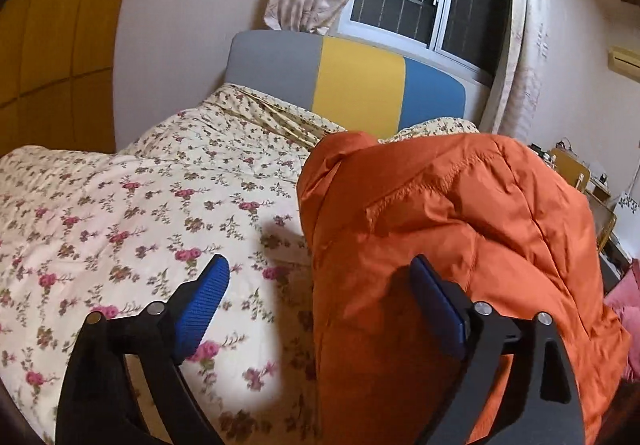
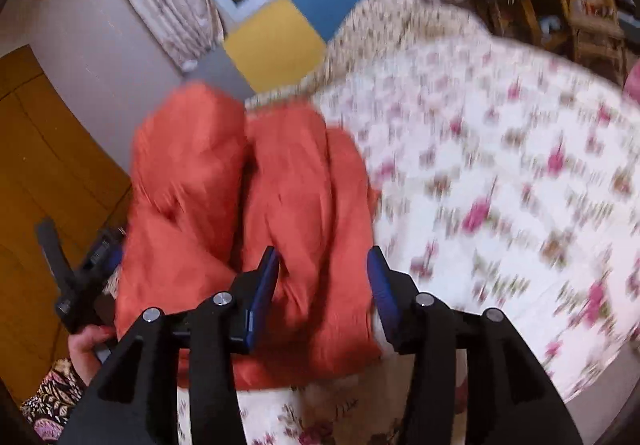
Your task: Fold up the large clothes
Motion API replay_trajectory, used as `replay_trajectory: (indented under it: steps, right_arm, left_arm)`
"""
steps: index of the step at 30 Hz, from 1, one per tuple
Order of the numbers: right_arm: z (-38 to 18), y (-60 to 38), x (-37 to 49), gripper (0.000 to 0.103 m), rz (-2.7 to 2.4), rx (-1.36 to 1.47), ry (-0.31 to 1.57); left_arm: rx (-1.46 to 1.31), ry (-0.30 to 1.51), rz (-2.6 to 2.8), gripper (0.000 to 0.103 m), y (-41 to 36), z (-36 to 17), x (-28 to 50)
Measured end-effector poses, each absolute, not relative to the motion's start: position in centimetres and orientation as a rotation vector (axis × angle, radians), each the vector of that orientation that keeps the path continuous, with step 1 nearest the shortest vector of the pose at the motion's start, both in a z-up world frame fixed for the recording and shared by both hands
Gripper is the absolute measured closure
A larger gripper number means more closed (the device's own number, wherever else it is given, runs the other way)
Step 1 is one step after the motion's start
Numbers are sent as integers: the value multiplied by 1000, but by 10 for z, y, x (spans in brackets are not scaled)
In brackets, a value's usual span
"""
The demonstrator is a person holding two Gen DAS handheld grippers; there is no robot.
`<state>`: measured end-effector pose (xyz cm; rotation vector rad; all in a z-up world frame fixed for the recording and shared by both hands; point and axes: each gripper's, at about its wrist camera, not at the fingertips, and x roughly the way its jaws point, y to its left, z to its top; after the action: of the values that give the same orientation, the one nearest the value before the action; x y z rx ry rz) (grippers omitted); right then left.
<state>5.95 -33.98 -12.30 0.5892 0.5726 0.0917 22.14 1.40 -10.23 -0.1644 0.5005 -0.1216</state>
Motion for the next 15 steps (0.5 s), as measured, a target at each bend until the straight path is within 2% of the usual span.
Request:
replay_trajectory:
  steps: [4,8,11,15]
  right_arm:
    - [-64,-322,78,57,159,482,451]
    - [-25,-282,126,56,238,289,457]
    - [-26,-260,171,58,240,153,486]
    - [-60,-257,218,61,174,51,566]
  left_arm:
    - [-179,509,-150,12,12,-100,235]
    - [-188,525,-190,12,-1,-100,240]
    - [-152,534,-222,12,-18,-95,243]
    - [-78,556,-223,12,-39,-92,247]
